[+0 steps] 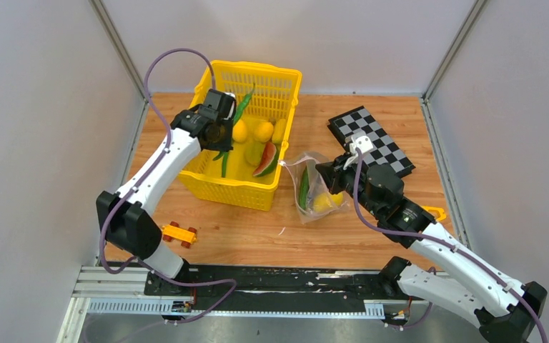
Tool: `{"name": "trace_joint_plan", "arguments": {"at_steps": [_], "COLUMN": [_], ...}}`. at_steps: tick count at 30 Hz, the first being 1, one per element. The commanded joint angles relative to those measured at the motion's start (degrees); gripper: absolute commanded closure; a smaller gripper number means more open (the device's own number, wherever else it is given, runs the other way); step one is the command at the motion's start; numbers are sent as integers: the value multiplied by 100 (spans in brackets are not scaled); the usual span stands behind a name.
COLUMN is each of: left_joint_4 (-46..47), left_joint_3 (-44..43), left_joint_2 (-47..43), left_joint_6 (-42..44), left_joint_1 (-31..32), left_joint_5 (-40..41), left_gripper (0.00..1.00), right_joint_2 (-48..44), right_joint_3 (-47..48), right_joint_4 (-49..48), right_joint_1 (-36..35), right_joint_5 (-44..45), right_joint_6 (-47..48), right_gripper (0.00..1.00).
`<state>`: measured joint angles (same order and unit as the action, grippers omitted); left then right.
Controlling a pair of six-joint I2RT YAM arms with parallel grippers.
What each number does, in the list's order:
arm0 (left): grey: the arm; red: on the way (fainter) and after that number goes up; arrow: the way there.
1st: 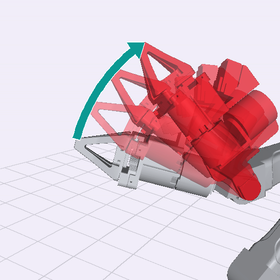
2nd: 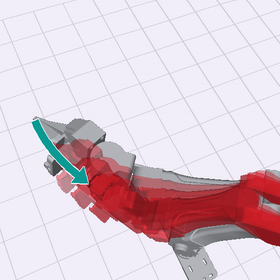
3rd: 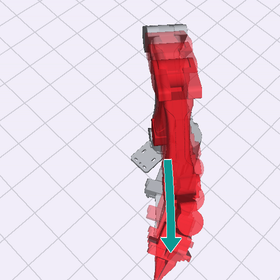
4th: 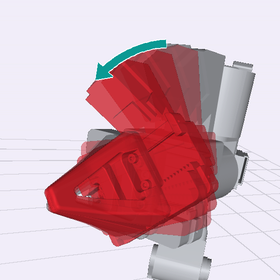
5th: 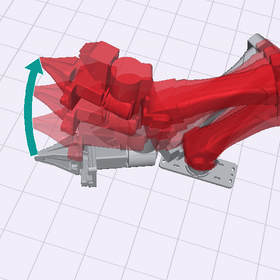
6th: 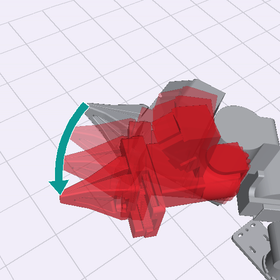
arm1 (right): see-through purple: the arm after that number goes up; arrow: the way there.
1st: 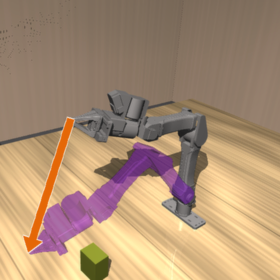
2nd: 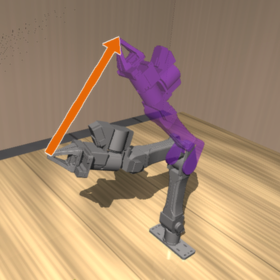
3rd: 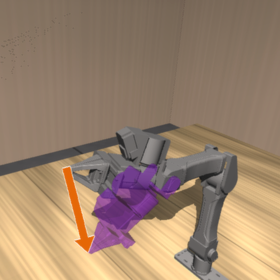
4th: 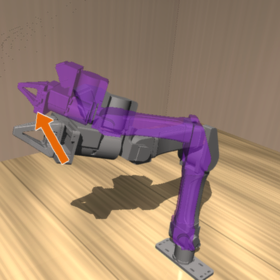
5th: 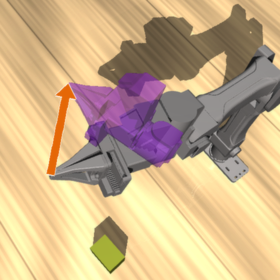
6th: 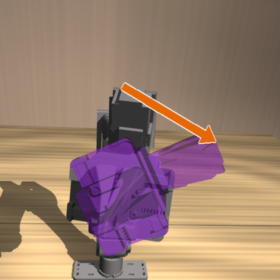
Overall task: Place the food in the zip-top bag and seal the zipper
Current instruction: Place the fake vegetable in the zipper food storage bag.
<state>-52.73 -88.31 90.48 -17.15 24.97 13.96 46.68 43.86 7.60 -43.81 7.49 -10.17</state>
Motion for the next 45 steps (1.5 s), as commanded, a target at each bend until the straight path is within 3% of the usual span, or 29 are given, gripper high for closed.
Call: {"name": "trace_joint_plan", "arguments": {"at_steps": [1, 8, 20, 26, 31, 37, 45], "left_joint_4": [-326, -737, -2271, -3151, -3421, -3632, -3785], "left_joint_3": [-239, -267, -1100, -1627, -1740, -1813, -2134], "left_joint_2": [-456, -1197, -1585, -1841, -2085, -2040, -1671], "left_joint_6": [349, 554, 65, -471, -798, -1141, -1374], "left_joint_1": [-2, 44, 1274, 1414, 1543, 1815, 2707], "left_joint_5": [-475, -1231, -1101, -1061, -1716, -1755, -1677], "left_gripper": [100, 100, 100, 100, 100, 100, 100], "right_joint_2": [-58, -60, 233, 297, 365, 516, 736], "right_joint_3": [150, 141, 487, 466, 414, 512, 602], "right_joint_4": [-181, -226, -491, -650, -845, -1152, -1121], "right_joint_1": [0, 10, 5, -1, 4, 1, -2], "right_joint_5": [133, 246, 976, 1006, 1296, 1295, 1346], "right_joint_6": [62, 124, 571, 423, 309, 111, 154], "right_gripper": [100, 100, 100, 100, 100, 100, 100]}}
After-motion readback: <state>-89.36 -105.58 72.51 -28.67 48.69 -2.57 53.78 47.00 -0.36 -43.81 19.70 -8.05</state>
